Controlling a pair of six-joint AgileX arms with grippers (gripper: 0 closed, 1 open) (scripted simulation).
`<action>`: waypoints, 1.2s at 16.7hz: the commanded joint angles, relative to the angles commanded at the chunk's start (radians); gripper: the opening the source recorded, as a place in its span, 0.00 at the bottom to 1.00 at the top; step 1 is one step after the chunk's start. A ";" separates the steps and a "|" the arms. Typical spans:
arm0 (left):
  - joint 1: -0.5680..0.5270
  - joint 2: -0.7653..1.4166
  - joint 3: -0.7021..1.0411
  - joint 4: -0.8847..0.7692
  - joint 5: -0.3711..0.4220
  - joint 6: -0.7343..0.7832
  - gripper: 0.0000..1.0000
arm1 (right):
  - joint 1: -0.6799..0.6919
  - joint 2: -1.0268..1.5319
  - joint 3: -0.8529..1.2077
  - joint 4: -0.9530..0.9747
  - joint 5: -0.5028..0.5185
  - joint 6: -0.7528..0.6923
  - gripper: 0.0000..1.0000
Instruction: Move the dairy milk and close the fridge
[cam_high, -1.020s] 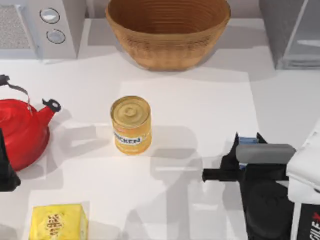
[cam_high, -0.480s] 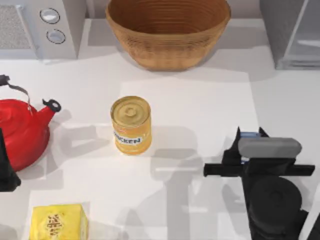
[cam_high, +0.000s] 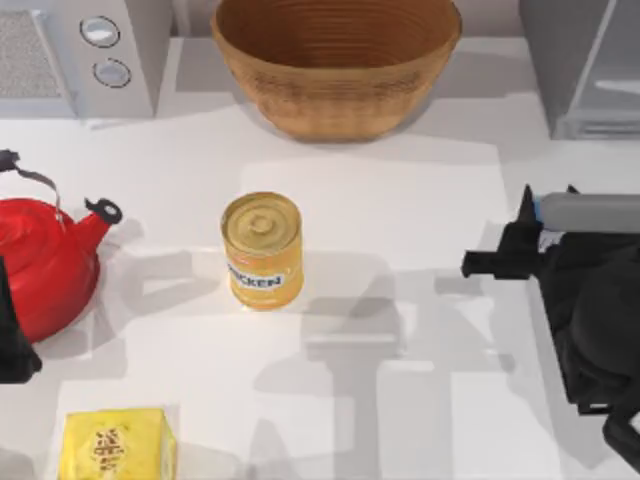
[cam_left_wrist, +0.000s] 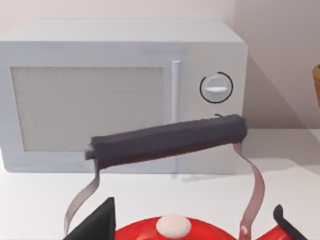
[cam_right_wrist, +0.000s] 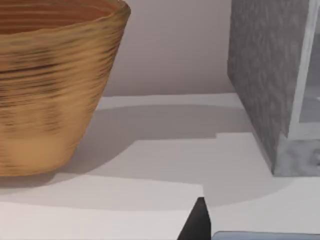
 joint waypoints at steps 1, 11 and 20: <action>0.000 0.000 0.000 0.000 0.000 0.000 1.00 | -0.073 -0.041 0.005 -0.031 -0.075 -0.011 0.00; 0.000 0.000 0.000 0.000 0.000 0.000 1.00 | -0.565 -0.353 0.035 -0.284 -0.578 -0.082 0.00; 0.000 0.000 0.000 0.000 0.000 0.000 1.00 | -0.593 -0.237 0.146 -0.302 -0.611 -0.083 0.00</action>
